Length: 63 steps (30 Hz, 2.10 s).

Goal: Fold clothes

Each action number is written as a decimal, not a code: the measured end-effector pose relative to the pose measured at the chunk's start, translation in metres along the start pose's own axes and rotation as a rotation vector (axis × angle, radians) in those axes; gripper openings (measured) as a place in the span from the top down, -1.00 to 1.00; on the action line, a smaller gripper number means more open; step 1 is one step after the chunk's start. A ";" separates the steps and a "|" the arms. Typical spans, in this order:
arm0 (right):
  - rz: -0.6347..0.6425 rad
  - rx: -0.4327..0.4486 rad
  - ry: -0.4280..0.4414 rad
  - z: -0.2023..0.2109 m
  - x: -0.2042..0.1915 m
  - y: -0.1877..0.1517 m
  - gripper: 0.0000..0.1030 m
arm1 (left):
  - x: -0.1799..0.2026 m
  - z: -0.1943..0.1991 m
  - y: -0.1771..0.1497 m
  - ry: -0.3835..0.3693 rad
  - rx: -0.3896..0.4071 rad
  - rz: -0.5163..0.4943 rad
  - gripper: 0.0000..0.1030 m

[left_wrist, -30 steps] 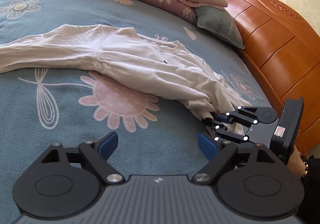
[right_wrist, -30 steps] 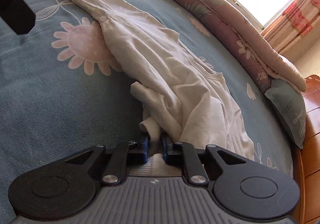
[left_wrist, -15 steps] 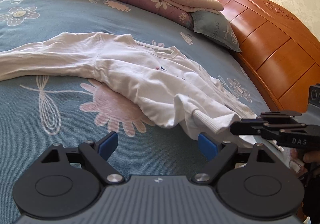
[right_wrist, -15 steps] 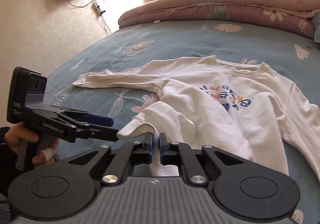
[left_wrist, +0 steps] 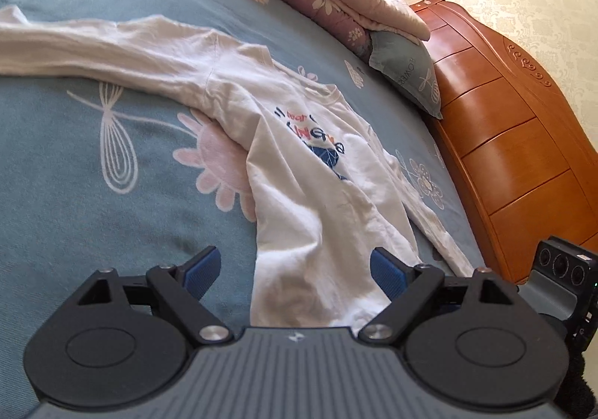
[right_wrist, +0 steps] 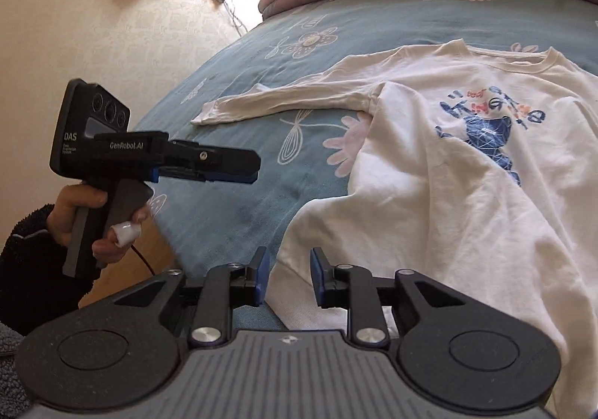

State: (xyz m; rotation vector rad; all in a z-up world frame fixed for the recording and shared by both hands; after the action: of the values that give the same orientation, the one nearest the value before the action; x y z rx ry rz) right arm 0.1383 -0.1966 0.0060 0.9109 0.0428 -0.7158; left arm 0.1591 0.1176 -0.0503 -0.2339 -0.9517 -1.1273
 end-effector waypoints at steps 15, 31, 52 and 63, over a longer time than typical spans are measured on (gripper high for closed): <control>-0.195 0.170 -0.142 0.058 0.040 -0.049 0.22 | -0.031 -0.077 -0.003 -0.164 -0.229 0.164 -0.66; -0.335 0.265 -0.246 0.093 0.057 -0.102 0.07 | -0.058 -0.077 -0.032 -0.203 -0.213 0.253 0.56; -0.874 0.425 -0.165 0.096 0.139 -0.195 -0.06 | -0.059 -0.082 -0.043 -0.175 -0.180 0.260 0.80; -0.836 0.389 -0.168 0.081 0.127 -0.202 0.78 | -0.055 -0.087 -0.043 -0.172 -0.176 0.265 0.80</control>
State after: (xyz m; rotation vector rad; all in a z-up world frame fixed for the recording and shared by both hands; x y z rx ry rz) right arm 0.0978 -0.4067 -0.1274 1.2056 0.1439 -1.6168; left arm 0.1626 0.0823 -0.1558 -0.5910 -0.9419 -0.9565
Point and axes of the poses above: each gripper's, at about its wrist camera, not at the fingertips, and z roughly against the way its jaws point, x to its right, y to its top, the point moved 1 cm from there along -z, roughly the way its jaws point, and after that the axes turned 13 degrees about z, right-handed, at the moved point
